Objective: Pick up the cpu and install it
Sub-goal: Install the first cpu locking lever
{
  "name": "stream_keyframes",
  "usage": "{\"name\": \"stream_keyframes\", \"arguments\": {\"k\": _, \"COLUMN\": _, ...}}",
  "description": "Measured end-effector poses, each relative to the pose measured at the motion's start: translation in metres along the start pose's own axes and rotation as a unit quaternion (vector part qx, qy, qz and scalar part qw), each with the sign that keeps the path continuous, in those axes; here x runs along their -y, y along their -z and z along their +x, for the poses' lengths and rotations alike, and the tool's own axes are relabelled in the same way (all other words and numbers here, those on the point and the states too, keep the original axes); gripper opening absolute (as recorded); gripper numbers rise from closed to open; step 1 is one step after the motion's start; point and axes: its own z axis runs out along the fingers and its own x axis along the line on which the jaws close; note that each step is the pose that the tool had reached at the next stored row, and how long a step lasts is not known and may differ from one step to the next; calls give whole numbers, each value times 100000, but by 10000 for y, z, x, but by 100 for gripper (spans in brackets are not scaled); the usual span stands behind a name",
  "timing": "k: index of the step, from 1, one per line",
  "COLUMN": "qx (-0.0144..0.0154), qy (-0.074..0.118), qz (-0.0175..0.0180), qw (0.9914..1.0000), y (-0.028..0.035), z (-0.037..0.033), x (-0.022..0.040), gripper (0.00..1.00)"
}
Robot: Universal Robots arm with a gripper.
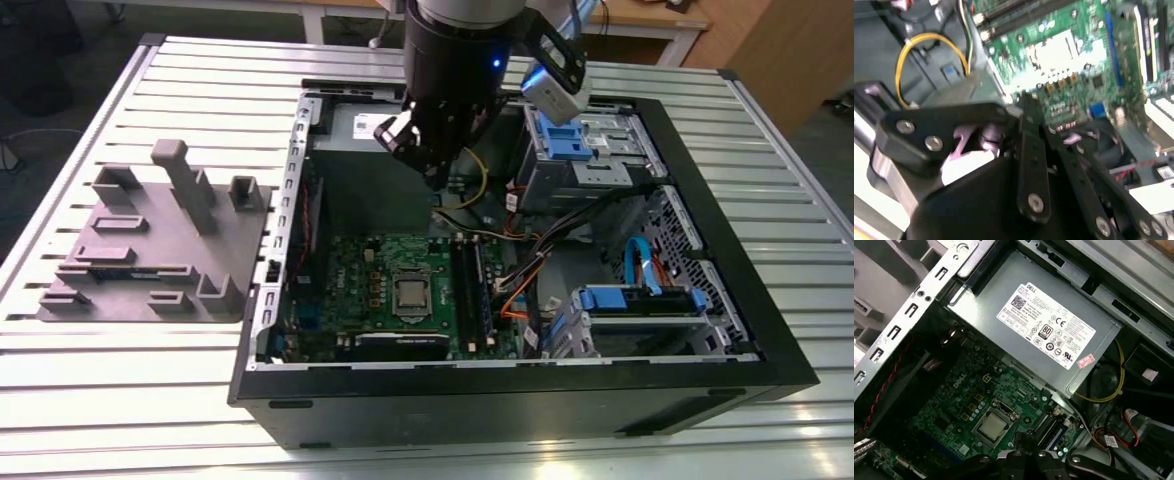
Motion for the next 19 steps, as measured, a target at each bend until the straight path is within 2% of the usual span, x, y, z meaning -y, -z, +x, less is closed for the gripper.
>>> {"name": "stream_keyframes", "arguments": {"k": 19, "qx": 0, "qy": -2, "qz": 4, "qw": 100000, "y": 2, "z": 23, "x": 32, "gripper": 10}}
